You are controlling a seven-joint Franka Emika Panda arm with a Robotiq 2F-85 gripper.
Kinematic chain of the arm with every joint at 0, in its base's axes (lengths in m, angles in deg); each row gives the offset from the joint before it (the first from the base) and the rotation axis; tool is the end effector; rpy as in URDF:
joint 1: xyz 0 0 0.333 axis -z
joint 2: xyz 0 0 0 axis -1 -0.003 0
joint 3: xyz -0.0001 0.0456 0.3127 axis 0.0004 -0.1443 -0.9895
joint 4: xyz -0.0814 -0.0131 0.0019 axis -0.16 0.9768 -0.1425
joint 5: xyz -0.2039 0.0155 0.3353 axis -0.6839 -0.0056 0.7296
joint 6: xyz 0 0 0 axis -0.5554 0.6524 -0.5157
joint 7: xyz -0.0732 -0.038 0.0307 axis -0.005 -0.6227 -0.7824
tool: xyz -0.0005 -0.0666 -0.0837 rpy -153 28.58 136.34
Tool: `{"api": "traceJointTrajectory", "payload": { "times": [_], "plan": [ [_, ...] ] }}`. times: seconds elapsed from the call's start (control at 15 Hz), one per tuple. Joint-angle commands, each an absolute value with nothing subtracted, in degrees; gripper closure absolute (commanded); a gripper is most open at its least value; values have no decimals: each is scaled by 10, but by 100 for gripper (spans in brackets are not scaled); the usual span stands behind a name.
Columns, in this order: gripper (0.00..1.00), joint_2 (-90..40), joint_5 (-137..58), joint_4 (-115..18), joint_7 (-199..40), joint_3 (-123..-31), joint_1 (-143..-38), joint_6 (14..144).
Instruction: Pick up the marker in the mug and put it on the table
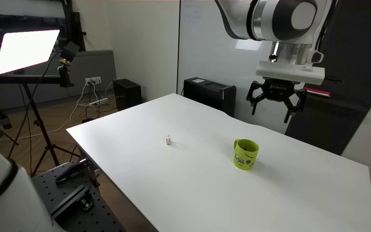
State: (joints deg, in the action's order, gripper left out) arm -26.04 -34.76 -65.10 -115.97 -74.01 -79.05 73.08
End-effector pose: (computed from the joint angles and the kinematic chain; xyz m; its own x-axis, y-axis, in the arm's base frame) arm 0.5958 -0.1852 0.3433 0.9739 0.2252 0.0296 0.2244 -0.9741 0.0262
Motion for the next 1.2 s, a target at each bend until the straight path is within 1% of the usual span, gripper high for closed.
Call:
{"api": "traceJointTrajectory", "payload": {
  "times": [0.0, 0.6, 1.13],
  "plan": [
    [0, -260, -352, -650, -1157, -751, -781, 730],
    [0, -284, -354, -679, -1164, -769, -784, 768],
    [0, -310, -362, -705, -1160, -783, -786, 830]
  ]
}}
